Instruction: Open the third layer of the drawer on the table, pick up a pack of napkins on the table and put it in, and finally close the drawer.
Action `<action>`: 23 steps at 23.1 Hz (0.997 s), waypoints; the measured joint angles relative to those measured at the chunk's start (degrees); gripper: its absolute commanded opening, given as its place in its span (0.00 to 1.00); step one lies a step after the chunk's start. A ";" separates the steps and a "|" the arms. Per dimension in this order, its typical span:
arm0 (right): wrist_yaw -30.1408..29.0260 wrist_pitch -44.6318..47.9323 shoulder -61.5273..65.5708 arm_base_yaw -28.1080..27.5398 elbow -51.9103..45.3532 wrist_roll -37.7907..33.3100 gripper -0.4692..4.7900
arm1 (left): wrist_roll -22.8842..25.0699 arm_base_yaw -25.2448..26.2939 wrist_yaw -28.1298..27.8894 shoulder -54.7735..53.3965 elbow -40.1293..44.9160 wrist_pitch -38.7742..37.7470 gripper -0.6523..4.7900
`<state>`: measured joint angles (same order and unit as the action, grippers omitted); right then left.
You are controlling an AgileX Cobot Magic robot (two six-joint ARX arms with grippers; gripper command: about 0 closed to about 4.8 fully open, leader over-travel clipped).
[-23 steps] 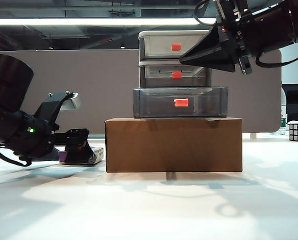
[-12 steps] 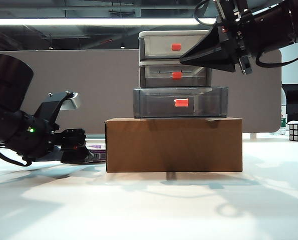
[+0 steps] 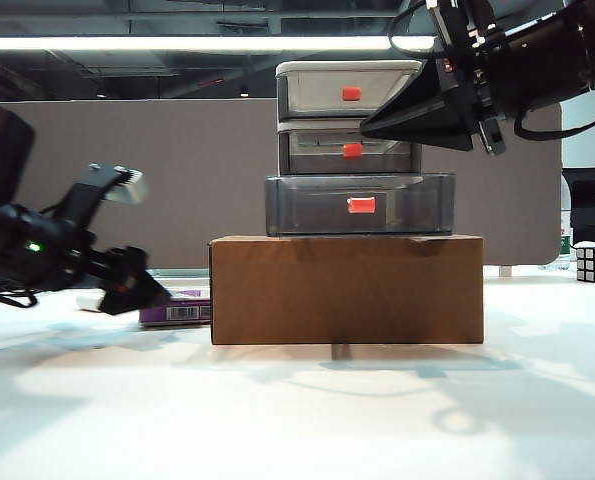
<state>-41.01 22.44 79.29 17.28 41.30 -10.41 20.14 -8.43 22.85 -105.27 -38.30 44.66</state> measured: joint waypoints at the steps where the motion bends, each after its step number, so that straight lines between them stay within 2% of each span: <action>1: 0.00 -0.22 0.00 0.00 0.00 0.28 0.08 | 0.22 1.31 2.56 0.00 -0.79 -1.20 1.00; 3: 0.00 -0.57 0.00 0.00 0.00 0.72 0.08 | 1.42 3.98 9.88 -0.26 -3.23 -4.33 1.00; 8: 0.00 -0.52 0.00 0.00 0.00 1.07 0.08 | 2.84 6.21 18.97 -1.55 -10.12 -12.31 1.00; 13: 0.00 -0.55 0.00 0.00 0.00 1.22 0.08 | 8.46 5.68 23.23 -4.87 -17.00 -23.61 1.00; 23: 0.00 -0.94 0.00 0.00 0.00 1.68 0.08 | 11.87 4.74 25.46 -10.56 -22.43 -31.15 1.00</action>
<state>-41.01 21.50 79.29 17.28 41.30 -8.73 32.01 -3.68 48.31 -115.83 -60.73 13.52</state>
